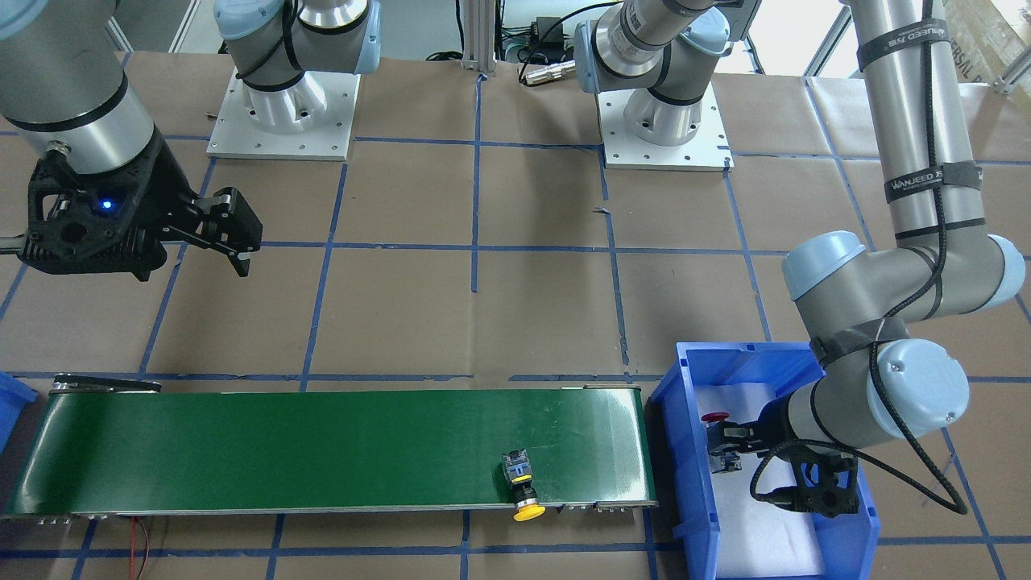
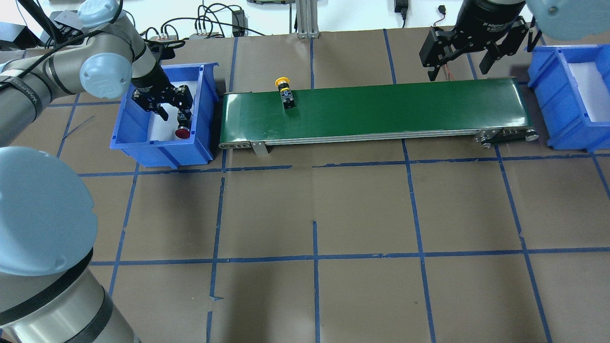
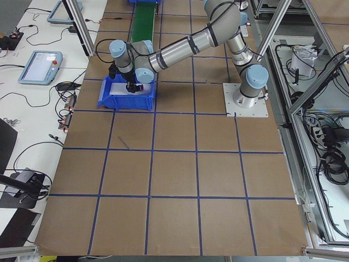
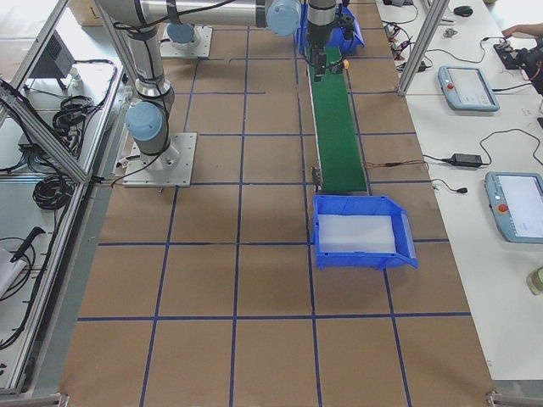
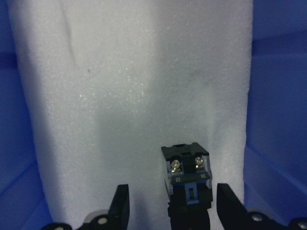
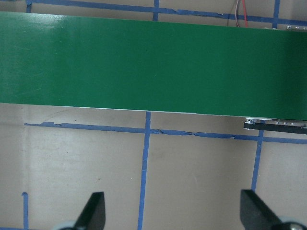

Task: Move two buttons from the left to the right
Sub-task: 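Carry the red button onto the conveyor while the right gripper reaches for the yellow button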

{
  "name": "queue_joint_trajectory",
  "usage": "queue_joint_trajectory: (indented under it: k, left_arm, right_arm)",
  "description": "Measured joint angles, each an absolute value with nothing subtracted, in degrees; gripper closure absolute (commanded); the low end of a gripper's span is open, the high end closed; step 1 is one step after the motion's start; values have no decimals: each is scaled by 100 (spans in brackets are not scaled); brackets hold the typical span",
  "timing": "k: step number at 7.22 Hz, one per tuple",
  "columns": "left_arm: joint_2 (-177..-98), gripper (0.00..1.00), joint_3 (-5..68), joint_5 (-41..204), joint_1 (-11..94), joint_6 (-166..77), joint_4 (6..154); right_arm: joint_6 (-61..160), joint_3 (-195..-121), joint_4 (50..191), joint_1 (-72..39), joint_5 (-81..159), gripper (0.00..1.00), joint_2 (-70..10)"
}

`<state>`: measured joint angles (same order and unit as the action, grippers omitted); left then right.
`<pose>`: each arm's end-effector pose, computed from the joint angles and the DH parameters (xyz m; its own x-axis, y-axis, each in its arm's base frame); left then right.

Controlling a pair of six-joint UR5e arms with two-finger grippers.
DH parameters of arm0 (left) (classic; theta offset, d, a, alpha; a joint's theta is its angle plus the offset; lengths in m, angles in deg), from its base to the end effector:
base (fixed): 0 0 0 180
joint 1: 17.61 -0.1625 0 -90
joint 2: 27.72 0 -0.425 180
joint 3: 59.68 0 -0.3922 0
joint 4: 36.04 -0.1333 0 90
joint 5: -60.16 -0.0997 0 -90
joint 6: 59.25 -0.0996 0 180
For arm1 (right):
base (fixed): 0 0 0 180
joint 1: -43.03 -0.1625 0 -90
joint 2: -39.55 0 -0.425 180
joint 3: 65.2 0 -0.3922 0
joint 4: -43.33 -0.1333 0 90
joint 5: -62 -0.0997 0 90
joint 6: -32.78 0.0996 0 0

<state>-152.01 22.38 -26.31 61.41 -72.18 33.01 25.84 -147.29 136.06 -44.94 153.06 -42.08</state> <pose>-0.0072 -0.6949 0.2312 -0.9963 0.0279 0.0808 0.0342 0.9964 0.0780 0.1116 -0.5619 0.4843 -0.9961 -0.0848 0.0231 -0.0856 0.9956 -0.0371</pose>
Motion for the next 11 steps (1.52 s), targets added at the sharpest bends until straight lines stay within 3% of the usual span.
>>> queue_joint_trajectory:
  k: [2, 3, 5, 6, 11]
  left_arm:
    - [-15233, 31, 2241, -2627, 6141, -7211, 3289]
    - [-15239, 39, 2241, -2625, 6141, -7210, 3287]
    - [-15250, 82, 2241, -2624, 6141, -7208, 3287]
    - [-15262, 87, 2237, -2615, 6145, -7206, 3287]
    - [-15101, 88, 2062, -2542, 6163, -7139, 3372]
  right_arm:
    - [2584, -14734, 13606, -4494, 15306, 0, -4213]
    - [2584, -14736, 13606, -4495, 15308, 0, -4209]
    - [2584, -14774, 13602, -4494, 15313, 0, -4216]
    - [2582, -14877, 13618, -4493, 15313, 0, -4246]
    - [2576, -15139, 13701, -4488, 15254, 0, -4354]
